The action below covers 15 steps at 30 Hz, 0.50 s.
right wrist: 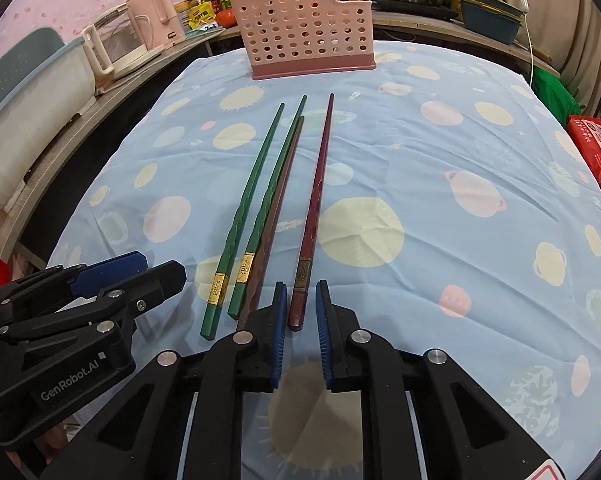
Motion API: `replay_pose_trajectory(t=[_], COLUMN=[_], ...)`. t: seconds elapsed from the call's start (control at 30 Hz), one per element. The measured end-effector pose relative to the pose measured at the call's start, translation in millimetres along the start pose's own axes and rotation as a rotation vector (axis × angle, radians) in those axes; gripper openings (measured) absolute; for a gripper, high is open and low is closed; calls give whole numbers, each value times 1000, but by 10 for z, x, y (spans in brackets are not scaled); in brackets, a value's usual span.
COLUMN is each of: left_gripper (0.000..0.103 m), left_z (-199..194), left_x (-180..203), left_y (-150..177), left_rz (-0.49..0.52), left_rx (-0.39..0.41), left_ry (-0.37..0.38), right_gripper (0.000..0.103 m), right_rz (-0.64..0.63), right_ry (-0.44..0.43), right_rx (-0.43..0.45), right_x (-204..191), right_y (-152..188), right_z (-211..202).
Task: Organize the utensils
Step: 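Grasp a dark red chopstick with the right tool while the left tool grasps a green chopstick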
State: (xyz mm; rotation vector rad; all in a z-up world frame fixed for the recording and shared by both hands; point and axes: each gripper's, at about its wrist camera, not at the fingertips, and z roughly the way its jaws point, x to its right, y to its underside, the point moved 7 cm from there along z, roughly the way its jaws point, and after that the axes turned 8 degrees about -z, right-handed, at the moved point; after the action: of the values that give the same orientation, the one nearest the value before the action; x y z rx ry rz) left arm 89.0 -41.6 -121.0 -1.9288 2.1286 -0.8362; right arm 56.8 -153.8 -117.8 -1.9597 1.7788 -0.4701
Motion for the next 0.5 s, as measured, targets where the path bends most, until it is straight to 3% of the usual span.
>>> replay_pose_trajectory(t=[0.5], left_gripper=[38], left_z=[8], left_x=[202], left_y=[113], left_rz=[51], left_rx=[-22], left_ry=[35], right_gripper=[7], right_rz=[26], right_ry=[9], right_rx=[7], right_x=[130], right_y=[43], right_z=[-22])
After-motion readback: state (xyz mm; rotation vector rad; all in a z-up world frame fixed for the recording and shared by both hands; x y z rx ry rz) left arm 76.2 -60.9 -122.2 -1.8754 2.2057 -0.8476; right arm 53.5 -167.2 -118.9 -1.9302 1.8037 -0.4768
